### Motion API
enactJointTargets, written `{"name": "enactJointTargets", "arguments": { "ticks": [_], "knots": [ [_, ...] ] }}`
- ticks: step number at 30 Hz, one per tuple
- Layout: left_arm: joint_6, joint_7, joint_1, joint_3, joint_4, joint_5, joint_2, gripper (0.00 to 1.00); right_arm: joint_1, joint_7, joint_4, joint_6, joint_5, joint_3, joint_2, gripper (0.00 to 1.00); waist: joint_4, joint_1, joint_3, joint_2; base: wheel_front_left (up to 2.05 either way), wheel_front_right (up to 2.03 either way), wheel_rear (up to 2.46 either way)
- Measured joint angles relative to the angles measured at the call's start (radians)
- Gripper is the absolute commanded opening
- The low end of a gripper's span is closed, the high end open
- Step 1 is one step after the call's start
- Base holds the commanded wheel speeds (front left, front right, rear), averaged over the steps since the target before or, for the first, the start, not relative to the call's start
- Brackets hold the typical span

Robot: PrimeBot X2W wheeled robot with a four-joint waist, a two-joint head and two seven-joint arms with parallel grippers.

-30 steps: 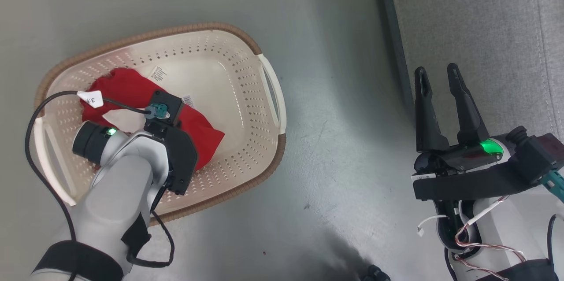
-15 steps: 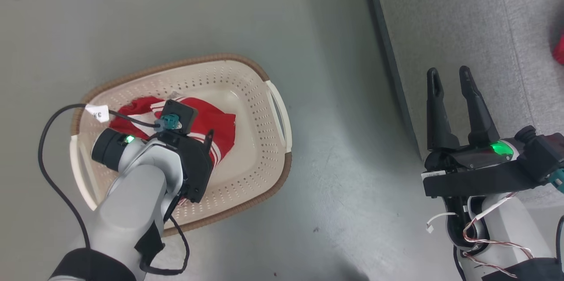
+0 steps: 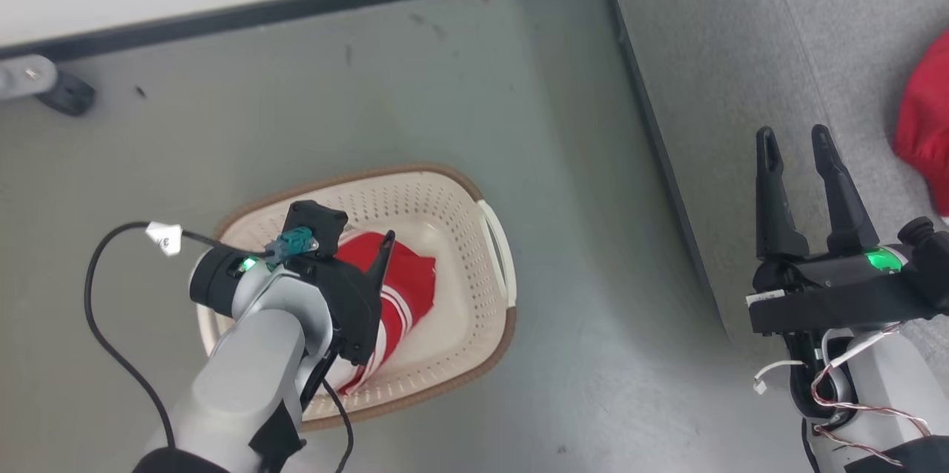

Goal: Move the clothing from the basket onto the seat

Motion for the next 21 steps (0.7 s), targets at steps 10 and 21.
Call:
{"name": "enactJointTargets", "arguments": {
  "ticks": [10,21],
  "knots": [
    [-0.007,-0.124,0.115,0.026,-0.048,-0.045,-0.004,1.00,0.087,0.000,0.031,0.000,0.001,-0.005,-0.034,1.00,0.068,-0.0001,-0.157,0.0001,0.00,0.00,0.00],
    [-0.006,-0.156,0.254,0.112,-0.150,-0.112,0.036,1.00,0.191,0.000,0.045,0.000,0.031,0.029,-0.065,1.00,0.131,-0.0002,-0.321,0.0000,0.00,0.00,0.00]
  ]
}}
